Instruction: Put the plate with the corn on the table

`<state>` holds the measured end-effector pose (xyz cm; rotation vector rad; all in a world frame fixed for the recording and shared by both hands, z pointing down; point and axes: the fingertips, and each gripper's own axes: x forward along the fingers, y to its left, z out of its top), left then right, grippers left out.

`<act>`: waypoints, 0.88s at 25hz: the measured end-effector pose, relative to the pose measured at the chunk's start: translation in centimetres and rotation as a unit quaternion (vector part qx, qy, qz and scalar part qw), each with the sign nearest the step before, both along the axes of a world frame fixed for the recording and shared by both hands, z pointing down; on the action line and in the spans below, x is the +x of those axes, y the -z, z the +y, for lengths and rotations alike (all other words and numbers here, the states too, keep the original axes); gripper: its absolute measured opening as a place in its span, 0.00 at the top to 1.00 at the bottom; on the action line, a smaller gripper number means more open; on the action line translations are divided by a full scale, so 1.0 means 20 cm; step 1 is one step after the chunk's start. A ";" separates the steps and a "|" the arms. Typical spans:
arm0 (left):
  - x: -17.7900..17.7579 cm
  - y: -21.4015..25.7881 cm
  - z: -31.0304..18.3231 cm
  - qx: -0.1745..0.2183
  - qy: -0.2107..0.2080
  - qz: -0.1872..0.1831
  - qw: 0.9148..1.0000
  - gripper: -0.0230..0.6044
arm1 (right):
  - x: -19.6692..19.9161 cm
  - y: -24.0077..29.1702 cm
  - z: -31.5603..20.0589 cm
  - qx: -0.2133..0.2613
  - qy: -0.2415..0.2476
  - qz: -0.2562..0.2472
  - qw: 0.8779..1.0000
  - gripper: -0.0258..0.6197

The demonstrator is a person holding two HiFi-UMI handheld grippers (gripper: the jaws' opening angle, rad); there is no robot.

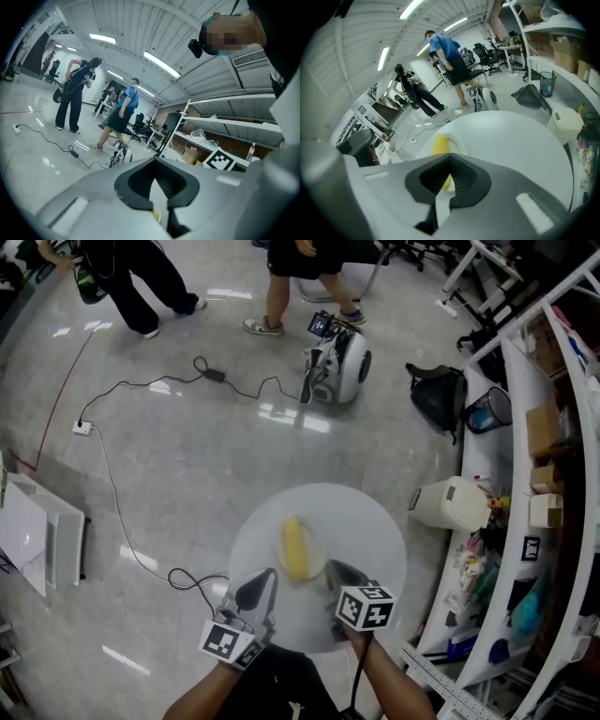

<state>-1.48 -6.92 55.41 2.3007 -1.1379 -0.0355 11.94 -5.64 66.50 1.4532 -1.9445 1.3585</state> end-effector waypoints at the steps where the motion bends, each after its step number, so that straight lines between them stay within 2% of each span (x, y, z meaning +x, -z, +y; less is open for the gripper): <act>1: 0.00 0.02 0.01 0.003 0.000 0.002 1.000 0.96 | -0.01 0.04 0.00 0.010 0.005 0.000 1.000 0.95; 7: 0.01 0.16 0.07 0.018 -0.003 0.005 1.000 0.96 | -0.11 0.27 0.01 0.067 0.048 0.006 0.997 0.95; 11: 0.02 0.32 0.07 0.055 0.002 0.020 0.998 0.96 | -0.15 0.38 0.04 0.090 0.064 0.008 0.994 0.95; 14: 0.02 0.39 0.10 0.054 0.001 0.017 0.998 0.96 | -0.18 0.47 0.06 0.114 0.075 0.013 0.990 0.95; 22: -0.02 0.47 0.21 0.047 0.005 0.010 0.999 0.96 | -0.29 0.69 0.12 0.190 0.141 0.081 0.968 0.95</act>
